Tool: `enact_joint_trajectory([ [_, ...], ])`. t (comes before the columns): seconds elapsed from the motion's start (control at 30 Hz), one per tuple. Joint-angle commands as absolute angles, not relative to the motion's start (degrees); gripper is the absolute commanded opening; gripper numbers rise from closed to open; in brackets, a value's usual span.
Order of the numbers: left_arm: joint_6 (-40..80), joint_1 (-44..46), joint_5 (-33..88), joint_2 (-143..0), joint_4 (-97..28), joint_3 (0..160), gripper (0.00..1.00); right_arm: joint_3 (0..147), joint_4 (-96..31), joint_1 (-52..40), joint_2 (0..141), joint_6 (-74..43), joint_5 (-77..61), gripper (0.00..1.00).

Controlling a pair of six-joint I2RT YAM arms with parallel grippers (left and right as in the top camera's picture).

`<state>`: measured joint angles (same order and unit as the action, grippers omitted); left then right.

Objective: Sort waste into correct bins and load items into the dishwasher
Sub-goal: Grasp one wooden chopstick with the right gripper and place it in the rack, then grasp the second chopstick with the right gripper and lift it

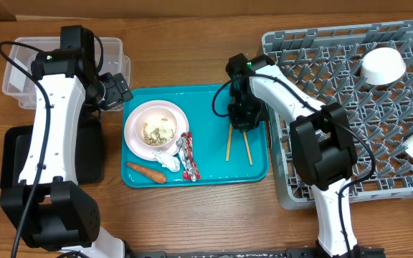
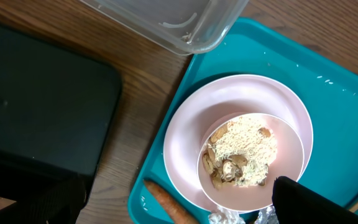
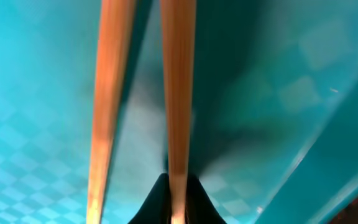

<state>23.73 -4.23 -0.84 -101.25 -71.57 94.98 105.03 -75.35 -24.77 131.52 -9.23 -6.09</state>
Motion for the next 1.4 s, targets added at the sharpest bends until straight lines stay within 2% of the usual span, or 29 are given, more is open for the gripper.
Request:
enact_joint_trajectory([
  [0.0, 22.61, -4.12, -0.47, -100.05, -71.53, 96.27, 0.98, 111.31, -76.73, -24.08, 125.29, -10.70, -3.55, 0.04],
  [0.2, 22.26, -4.12, -0.47, -100.05, -71.48, 96.27, 0.98, 116.11, -81.67, -21.76, 114.69, -9.98, 6.72, 0.04],
  [0.37, 22.26, -4.12, -0.45, -100.05, -71.26, 96.27, 0.98, 115.50, -87.31, -17.85, 113.19, -6.28, 8.01, 0.04],
  [0.53, 22.26, -4.12, -0.45, -100.05, -71.29, 96.27, 0.98, 109.47, -86.96, -14.52, 113.27, -4.58, 6.76, 0.04],
  [0.8, 22.26, -4.12, -0.45, -100.05, -71.31, 96.27, 0.98, 95.44, -79.81, -14.24, 113.27, -4.12, 4.73, 0.04],
  [0.9, 22.26, -4.12, -0.43, -100.05, -71.33, 96.27, 0.98, 94.61, -78.48, -14.55, 113.25, -4.49, 3.31, 0.10],
  [0.97, 22.26, -4.12, -0.43, -100.05, -71.33, 96.27, 0.98, 94.89, -78.08, -14.61, 112.84, -4.51, 3.33, 0.20],
  [1.13, 22.26, -4.12, -0.43, -100.05, -71.35, 96.27, 0.98, 100.73, -80.42, -14.61, 110.78, -4.49, 3.36, 0.36],
  [1.3, 22.26, -4.12, -0.43, -100.05, -71.33, 96.27, 0.98, 111.22, -81.49, -16.10, 108.62, -4.71, -0.32, 0.37],
  [1.37, 22.28, -4.10, -0.40, -100.05, -71.31, 96.27, 0.98, 113.91, -80.29, -17.52, 108.49, -4.73, -2.94, 0.42],
])
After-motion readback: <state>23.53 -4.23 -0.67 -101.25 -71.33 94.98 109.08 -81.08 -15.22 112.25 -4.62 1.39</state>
